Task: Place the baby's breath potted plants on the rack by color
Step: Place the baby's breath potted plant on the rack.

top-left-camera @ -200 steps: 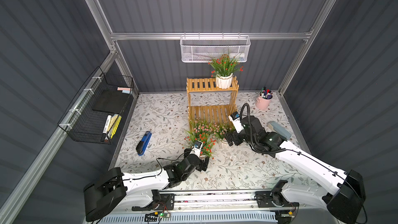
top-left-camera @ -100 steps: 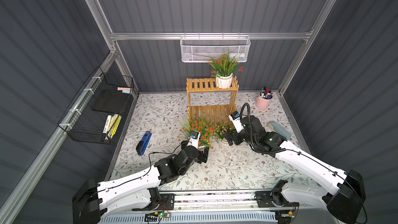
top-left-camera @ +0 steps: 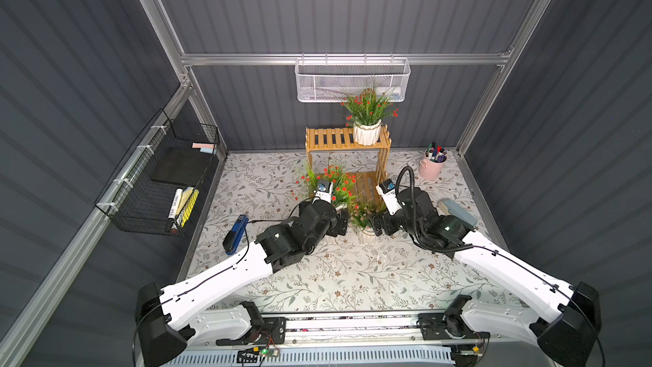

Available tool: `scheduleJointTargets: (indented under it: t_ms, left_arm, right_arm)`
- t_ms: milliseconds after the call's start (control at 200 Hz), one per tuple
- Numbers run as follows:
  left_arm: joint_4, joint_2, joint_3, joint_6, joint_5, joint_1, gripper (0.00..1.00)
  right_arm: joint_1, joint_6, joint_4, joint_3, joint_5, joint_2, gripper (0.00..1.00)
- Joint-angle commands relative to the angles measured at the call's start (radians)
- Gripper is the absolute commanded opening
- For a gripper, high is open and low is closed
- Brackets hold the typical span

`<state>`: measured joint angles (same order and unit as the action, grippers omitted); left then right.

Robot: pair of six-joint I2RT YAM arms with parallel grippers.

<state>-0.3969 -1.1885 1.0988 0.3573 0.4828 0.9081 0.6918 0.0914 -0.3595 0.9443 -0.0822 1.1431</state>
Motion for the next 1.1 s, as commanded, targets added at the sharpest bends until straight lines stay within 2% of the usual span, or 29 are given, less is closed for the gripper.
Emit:
scheduleJointTargets:
  t_ms: [0, 255, 700, 1096]
  left_arm:
    - [-0.032, -0.051, 0.130, -0.066, -0.053, -0.073, 0.79]
    - [-0.113, -0.258, 0.463, -0.189, -0.158, -0.206, 0.79]
    - [-0.197, -0.549, 0.880, -0.313, -0.274, -0.377, 0.79]
    - [-0.215, -0.761, 1.152, -0.356, -0.381, -0.474, 0.79]
  right_arm:
    - [-0.002, -0.014, -0.002, 0.031, 0.007, -0.018, 0.99]
    - [-0.003, -0.029, -0.019, 0.055, 0.012, -0.034, 0.99]
    - [-0.002, -0.011, -0.032, 0.029, 0.023, -0.098, 0.99]
    - [-0.003, 0.000, -0.062, 0.024, 0.047, -0.119, 0.99]
